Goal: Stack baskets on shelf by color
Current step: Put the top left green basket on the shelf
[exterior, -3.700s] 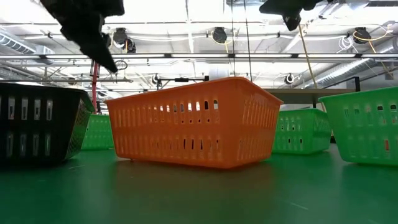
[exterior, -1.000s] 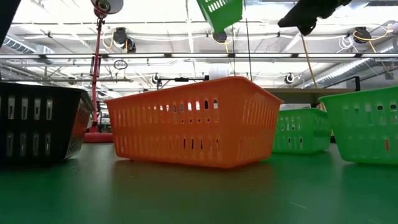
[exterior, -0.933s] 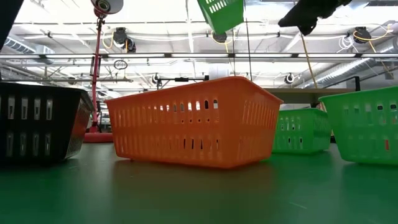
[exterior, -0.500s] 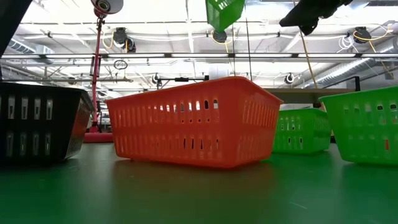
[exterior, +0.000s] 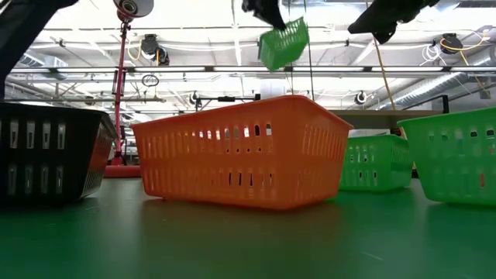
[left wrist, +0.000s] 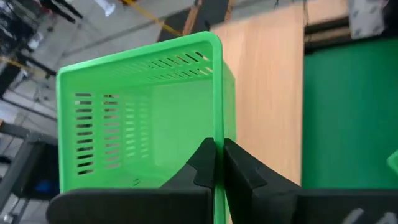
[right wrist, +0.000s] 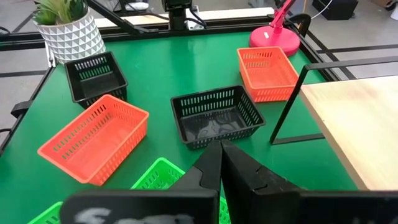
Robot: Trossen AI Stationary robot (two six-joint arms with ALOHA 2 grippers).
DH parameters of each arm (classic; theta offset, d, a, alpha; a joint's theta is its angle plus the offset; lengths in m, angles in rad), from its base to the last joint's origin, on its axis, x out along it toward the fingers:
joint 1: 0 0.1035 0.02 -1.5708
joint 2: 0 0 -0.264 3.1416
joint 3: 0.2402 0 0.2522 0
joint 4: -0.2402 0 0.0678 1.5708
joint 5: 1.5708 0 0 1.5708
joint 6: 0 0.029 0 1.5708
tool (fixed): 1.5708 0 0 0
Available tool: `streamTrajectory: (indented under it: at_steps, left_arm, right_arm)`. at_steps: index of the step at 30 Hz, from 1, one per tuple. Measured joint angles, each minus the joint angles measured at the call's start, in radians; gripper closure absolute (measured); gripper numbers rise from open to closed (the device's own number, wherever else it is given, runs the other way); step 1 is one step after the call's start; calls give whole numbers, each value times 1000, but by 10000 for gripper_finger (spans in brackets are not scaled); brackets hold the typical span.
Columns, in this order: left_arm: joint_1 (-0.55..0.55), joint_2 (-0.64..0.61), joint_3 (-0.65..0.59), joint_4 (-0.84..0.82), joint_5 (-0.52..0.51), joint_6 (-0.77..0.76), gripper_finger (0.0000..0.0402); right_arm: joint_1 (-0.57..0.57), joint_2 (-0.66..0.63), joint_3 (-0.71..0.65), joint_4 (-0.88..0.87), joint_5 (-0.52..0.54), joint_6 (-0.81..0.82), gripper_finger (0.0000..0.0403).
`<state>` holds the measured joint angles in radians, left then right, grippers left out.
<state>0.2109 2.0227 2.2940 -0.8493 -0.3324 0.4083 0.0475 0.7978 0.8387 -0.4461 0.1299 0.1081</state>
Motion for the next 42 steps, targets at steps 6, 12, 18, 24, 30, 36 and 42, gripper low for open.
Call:
streamTrajectory:
  at_steps: [6, 12, 18, 24, 30, 36, 42]
  left_arm:
    - [18, 59, 0, -59, 13, -15, 394]
    - [25, 106, 0, -105, 14, -54, 384]
    - [26, 121, -22, -114, 17, -70, 394]
    - [27, 120, -26, -148, 17, -78, 378]
    - [27, 120, -26, -154, 21, -68, 394]
    - [29, 130, -26, -147, 44, -53, 373]
    - [29, 158, -27, -162, 46, -25, 384]
  right_arm:
    - [0, 0, 0, 0, 0, 0, 401]
    - [0, 0, 0, -1, 0, 0, 401]
    - [0, 0, 0, 0, 0, 0, 401]
    - [0, 0, 0, 0, 0, 1, 401]
    - [0, 0, 0, 0, 0, 2, 401]
    - [0, 0, 0, 0, 0, 2, 401]
    - [0, 0, 0, 0, 0, 3, 401]
